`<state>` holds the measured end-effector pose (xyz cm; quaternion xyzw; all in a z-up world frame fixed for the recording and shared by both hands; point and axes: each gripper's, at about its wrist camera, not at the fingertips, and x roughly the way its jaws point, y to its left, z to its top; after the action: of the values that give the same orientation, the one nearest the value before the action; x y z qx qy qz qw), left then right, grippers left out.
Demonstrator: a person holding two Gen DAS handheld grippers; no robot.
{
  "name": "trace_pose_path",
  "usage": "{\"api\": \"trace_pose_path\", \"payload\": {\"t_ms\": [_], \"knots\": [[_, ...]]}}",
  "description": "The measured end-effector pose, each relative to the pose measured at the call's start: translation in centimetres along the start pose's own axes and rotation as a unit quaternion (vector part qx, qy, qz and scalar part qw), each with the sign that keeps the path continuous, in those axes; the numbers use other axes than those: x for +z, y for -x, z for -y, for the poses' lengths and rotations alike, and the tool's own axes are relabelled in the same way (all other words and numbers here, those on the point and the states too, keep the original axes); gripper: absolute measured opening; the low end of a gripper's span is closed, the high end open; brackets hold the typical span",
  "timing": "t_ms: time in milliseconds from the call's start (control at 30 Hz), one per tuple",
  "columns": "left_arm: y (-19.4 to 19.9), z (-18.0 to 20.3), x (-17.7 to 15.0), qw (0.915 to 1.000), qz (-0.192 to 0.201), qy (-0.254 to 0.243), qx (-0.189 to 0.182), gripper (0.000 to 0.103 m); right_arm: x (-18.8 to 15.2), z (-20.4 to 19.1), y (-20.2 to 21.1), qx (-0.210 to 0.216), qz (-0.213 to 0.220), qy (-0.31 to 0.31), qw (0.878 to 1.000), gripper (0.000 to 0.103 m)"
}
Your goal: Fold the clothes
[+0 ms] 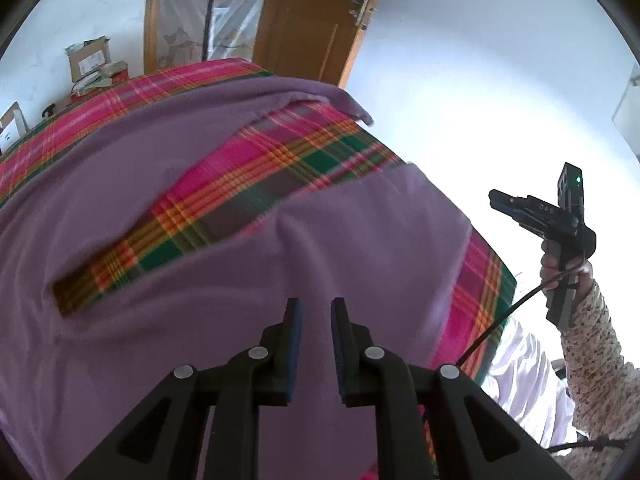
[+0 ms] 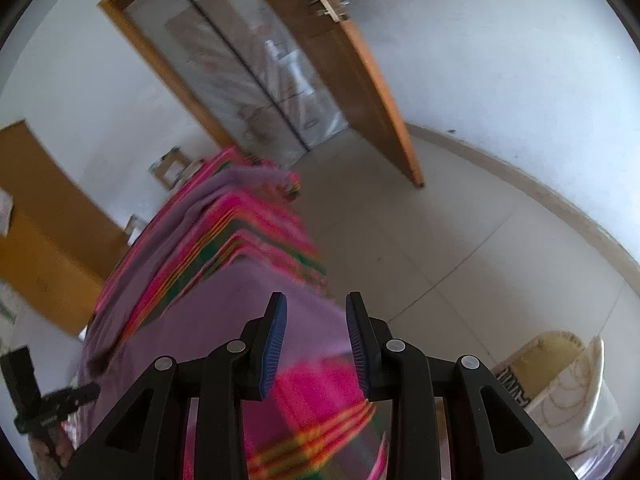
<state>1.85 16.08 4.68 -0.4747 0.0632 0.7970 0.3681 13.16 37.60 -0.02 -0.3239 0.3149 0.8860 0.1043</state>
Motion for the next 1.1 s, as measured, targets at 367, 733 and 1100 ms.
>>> {"api": "trace_pose_path", "payload": {"t_ms": [367, 733, 1100], "knots": [[-1.7, 5.0, -4.8, 0.9953, -0.042, -0.082, 0.029, 0.023, -5.3, -3.1, -0.3, 0.000, -0.032, 0.100, 0.995, 0.040], [-3.0, 6.9, -4.8, 0.9890, -0.054, -0.117, 0.073, 0.026, -7.6, -6.1, 0.6, 0.047, -0.028, 0.197, 0.979, 0.047], [-3.4, 9.6, -5.0, 0.9821, -0.064, -0.164, 0.067, 0.027, -6.8, -3.2, 10.7, 0.110, -0.004, 0.233, 0.966, 0.049]]}}
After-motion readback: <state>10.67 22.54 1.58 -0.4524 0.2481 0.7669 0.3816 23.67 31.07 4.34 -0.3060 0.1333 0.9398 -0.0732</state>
